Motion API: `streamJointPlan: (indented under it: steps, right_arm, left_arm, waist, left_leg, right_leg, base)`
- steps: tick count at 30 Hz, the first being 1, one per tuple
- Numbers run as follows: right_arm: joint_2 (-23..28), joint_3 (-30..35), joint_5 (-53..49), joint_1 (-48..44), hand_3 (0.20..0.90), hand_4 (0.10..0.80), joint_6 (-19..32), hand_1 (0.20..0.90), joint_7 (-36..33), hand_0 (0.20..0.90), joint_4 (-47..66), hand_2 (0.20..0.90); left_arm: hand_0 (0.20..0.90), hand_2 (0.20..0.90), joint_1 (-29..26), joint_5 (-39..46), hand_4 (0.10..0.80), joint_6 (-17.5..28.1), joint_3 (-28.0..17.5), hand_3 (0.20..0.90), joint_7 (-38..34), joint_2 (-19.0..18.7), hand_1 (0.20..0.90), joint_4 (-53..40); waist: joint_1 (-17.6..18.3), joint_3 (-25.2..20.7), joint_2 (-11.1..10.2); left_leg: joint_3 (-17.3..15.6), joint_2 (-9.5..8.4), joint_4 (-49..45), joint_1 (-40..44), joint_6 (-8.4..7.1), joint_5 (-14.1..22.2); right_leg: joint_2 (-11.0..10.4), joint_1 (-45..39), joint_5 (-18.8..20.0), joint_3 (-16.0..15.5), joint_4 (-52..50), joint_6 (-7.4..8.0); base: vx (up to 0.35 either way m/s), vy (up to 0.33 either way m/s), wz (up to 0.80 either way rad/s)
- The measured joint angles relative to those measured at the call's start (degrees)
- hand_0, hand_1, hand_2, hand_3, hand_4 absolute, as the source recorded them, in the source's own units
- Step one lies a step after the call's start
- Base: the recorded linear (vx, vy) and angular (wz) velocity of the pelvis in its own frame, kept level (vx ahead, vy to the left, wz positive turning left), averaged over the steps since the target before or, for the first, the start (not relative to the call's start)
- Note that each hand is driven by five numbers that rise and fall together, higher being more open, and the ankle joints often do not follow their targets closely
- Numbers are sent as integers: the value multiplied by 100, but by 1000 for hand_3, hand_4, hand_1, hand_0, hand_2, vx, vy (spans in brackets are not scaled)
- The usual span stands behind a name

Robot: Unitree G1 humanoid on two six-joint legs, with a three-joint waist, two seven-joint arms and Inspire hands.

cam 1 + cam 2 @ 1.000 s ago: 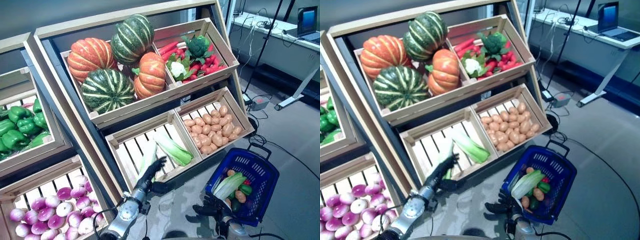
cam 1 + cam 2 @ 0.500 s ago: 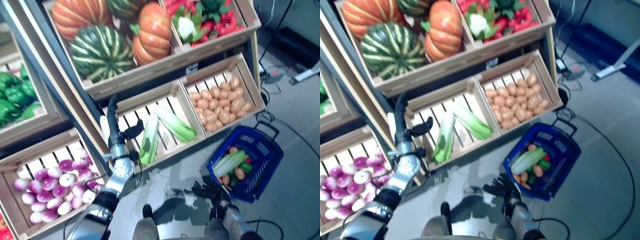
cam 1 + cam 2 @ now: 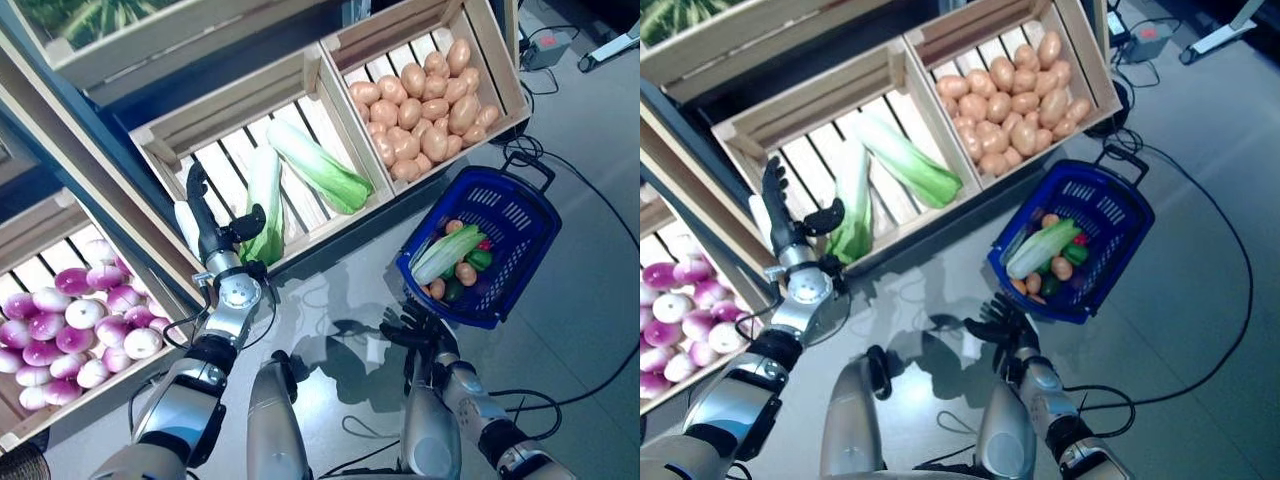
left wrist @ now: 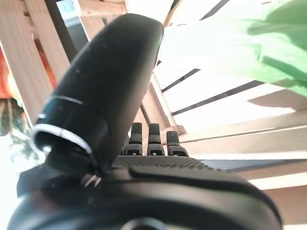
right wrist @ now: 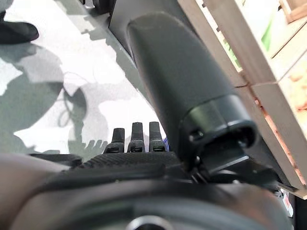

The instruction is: Put vegetables into the basket

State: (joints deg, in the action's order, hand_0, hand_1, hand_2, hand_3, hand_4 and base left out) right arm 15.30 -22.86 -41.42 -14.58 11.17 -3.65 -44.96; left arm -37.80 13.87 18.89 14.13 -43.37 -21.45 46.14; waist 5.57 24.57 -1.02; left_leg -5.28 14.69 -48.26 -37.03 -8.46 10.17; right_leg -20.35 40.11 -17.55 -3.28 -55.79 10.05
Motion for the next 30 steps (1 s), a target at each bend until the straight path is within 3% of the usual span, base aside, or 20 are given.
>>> streamJointPlan:
  steps: [12, 27, 30]
  right_arm:
    - [-4, -1, -239, -284, 900, 800, 178, 900, 16, 900, 124, 900]
    - [82, 8, -242, -444, 900, 800, 262, 900, 65, 900, 72, 900]
    - [83, 10, -245, -465, 900, 800, 274, 900, 75, 900, 31, 900]
  left_arm:
    - [900, 900, -1036, 576, 800, -438, 86, 900, 133, -420, 900, 893]
    - [900, 900, -1188, 1350, 800, -446, 143, 900, 1033, -686, 900, 1203]
    - [900, 900, -1221, 1407, 800, -704, 164, 900, 1199, -692, 900, 1314]
  waist:
    - [288, 99, -143]
    - [288, 108, -188]
    - [279, 115, -202]
  left_leg:
    - [304, 140, -872, -711, -149, 250]
    - [436, 254, -1359, -1159, -216, 482]
    - [472, 264, -1455, -1173, -229, 547]
  right_leg:
    - [53, 769, -435, 120, -1084, -169]
    - [115, 1163, -652, 151, -1506, -207]
    - [112, 1164, -720, 154, -1596, -221]
  base:
    - [2, 4, 0]
    - [-4, -2, -1]
    - [0, 0, 0]
